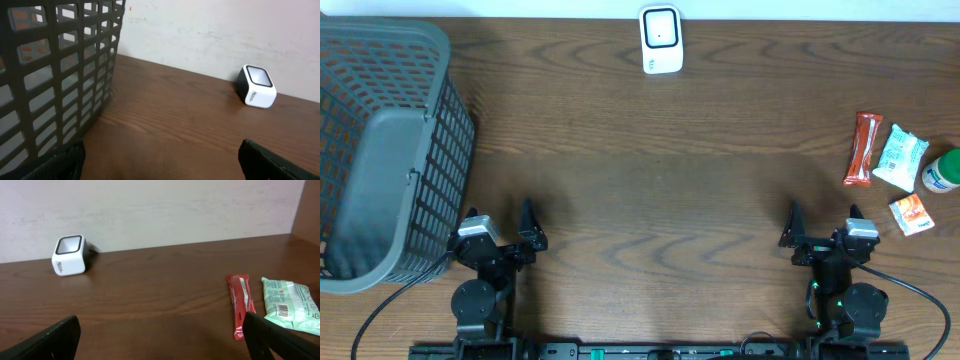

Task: Scan the item barcode

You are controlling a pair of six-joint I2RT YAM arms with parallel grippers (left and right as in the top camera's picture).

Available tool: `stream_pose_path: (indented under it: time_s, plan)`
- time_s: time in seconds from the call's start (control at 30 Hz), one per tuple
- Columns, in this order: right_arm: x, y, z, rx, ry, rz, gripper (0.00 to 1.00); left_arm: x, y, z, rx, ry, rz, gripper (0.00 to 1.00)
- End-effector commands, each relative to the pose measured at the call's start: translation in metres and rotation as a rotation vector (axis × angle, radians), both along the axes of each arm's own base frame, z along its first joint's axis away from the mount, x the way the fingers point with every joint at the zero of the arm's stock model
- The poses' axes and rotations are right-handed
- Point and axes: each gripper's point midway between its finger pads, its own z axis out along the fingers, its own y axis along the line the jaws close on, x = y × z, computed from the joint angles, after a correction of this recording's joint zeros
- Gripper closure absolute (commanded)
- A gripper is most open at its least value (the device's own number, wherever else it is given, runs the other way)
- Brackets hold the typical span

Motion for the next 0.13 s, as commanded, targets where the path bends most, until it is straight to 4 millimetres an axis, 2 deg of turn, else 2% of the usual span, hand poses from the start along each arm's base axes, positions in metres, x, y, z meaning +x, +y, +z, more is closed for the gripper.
stream_pose_path:
  time_s: [0.0, 0.1]
  plan:
    - [-0.0001, 0.0020, -0.0006, 0.010, 0.001, 0.009, 0.01, -0.0009, -0.0009, -0.0165, 0.019, 0.051, -0.007, 0.02]
    - [-0.0001, 0.0020, -0.0006, 0.010, 0.001, 0.009, 0.01, -0.0009, -0.0010, -0.0165, 0.019, 0.051, -0.007, 0.02]
